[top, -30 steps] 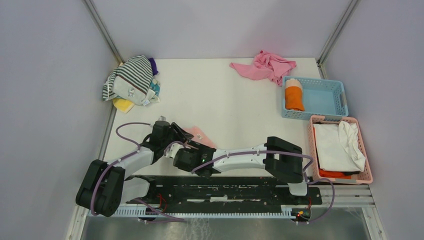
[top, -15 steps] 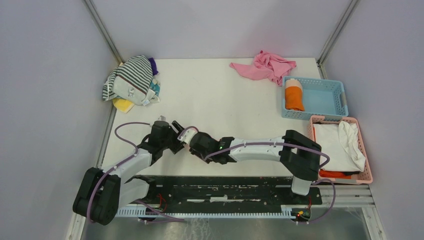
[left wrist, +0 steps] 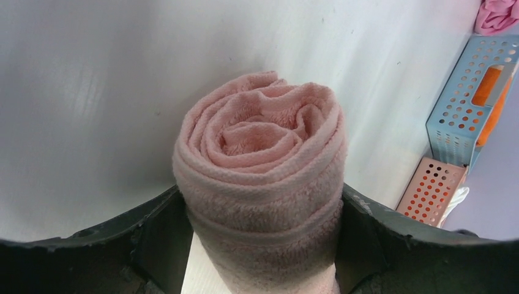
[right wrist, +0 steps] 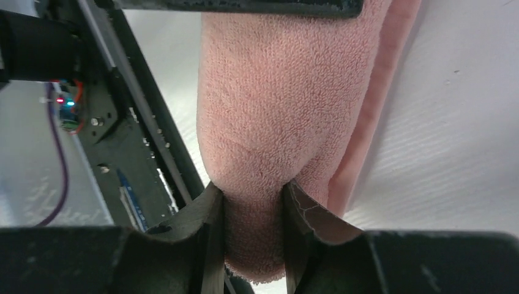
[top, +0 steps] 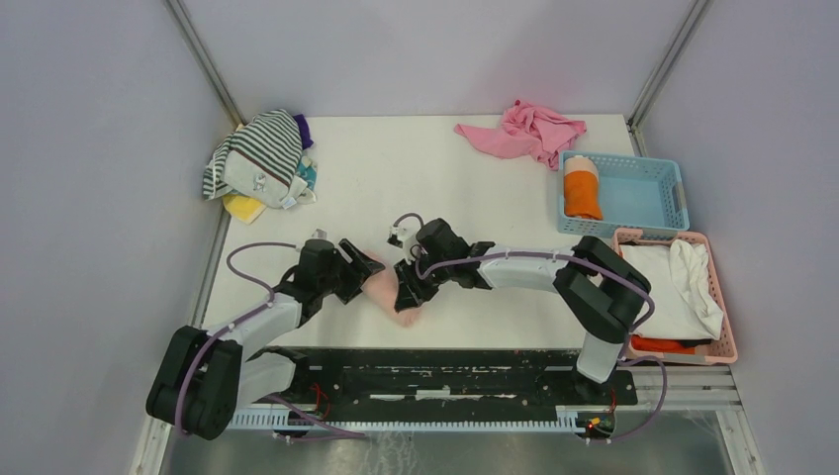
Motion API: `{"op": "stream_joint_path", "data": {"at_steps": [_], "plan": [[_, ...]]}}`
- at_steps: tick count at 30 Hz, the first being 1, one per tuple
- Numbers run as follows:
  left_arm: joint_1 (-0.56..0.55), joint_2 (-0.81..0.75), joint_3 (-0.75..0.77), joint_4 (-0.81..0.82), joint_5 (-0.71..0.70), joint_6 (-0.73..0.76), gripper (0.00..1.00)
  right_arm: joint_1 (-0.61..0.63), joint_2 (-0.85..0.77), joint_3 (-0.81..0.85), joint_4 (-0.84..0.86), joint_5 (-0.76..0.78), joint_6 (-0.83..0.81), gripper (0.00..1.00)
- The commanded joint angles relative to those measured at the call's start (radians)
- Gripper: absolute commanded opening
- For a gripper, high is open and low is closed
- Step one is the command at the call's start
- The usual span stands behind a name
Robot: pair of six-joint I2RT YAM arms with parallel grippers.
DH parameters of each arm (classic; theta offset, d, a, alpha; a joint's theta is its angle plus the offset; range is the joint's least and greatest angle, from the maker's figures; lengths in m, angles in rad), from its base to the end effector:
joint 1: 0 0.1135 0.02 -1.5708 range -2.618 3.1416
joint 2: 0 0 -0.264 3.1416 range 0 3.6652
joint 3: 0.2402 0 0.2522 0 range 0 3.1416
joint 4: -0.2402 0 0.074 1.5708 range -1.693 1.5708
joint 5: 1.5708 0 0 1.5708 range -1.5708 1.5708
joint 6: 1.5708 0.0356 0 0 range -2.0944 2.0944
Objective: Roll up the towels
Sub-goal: Roll the towel at the center of the board.
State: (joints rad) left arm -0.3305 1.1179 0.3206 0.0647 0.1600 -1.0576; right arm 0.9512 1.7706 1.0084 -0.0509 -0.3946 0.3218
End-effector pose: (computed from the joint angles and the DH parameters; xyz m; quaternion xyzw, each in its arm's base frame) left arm 0.1870 -0.0702 0.1445 -0.2934 0.8626 -0.3156 0.2651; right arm 0.2005 0.3047 0.1689 -0.3509 0.8439 0.3620 0.1834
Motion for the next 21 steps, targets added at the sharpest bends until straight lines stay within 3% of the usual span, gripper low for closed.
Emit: {"op": "stream_joint_path", "data": {"at_steps": [1, 7, 11, 17, 21], "plan": [[0.002, 0.04, -0.017, -0.006, -0.003, 0.029, 0.78, -0.057, 0.109, -0.071, -0.013, -0.19, 0.145, 0.28], [0.002, 0.077, -0.033, 0.009, -0.031, 0.041, 0.74, -0.121, 0.189, -0.1, 0.082, -0.3, 0.249, 0.29], [-0.002, 0.12, -0.033, 0.028, -0.025, 0.053, 0.67, -0.126, 0.18, -0.097, 0.067, -0.279, 0.257, 0.31], [-0.018, 0.154, -0.012, 0.0, -0.045, 0.075, 0.59, -0.106, 0.002, -0.043, -0.145, -0.083, 0.107, 0.57], [-0.032, 0.166, -0.002, -0.009, -0.052, 0.078, 0.58, -0.051, -0.115, 0.016, -0.267, 0.104, 0.027, 0.69]]}}
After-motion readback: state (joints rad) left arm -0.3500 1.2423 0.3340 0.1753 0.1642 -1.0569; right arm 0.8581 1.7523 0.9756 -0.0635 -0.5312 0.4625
